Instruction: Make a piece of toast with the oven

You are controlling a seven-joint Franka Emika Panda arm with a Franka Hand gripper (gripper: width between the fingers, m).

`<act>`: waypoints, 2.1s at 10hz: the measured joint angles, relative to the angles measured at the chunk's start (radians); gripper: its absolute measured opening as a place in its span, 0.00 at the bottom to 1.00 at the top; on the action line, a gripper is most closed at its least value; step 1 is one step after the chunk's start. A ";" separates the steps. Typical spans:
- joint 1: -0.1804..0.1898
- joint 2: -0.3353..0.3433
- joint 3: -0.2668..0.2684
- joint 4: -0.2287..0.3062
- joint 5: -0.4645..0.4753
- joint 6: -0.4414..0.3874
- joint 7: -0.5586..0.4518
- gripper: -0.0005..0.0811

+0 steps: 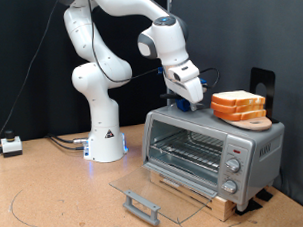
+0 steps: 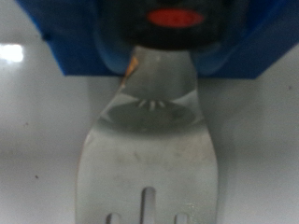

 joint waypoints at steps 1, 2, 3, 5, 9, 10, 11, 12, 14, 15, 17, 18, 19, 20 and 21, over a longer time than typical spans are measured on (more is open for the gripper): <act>0.000 0.003 0.000 0.000 0.000 0.000 0.000 0.74; 0.000 0.006 0.000 0.001 0.000 0.001 0.000 0.74; 0.000 0.004 0.000 0.006 0.001 0.001 0.000 0.52; 0.000 0.005 -0.001 0.006 0.001 0.001 0.000 0.50; 0.000 -0.006 -0.016 0.009 0.012 -0.006 -0.017 0.50; 0.000 -0.025 -0.033 0.012 0.019 -0.026 -0.034 0.49; 0.000 -0.057 -0.056 0.018 0.021 -0.057 -0.044 0.49; -0.001 -0.095 -0.077 0.025 0.021 -0.092 -0.048 0.49; -0.012 -0.168 -0.099 0.034 0.016 -0.170 -0.043 0.49; -0.012 -0.163 -0.098 0.035 0.016 -0.170 -0.043 0.49; -0.033 -0.166 -0.112 0.033 0.016 -0.134 -0.043 0.49; -0.060 -0.174 -0.136 0.033 0.016 -0.129 -0.043 0.49; -0.092 -0.183 -0.157 0.032 0.012 -0.129 -0.043 0.49; -0.129 -0.190 -0.172 0.032 -0.008 -0.133 -0.042 0.49; -0.170 -0.194 -0.180 0.032 -0.044 -0.142 -0.038 0.49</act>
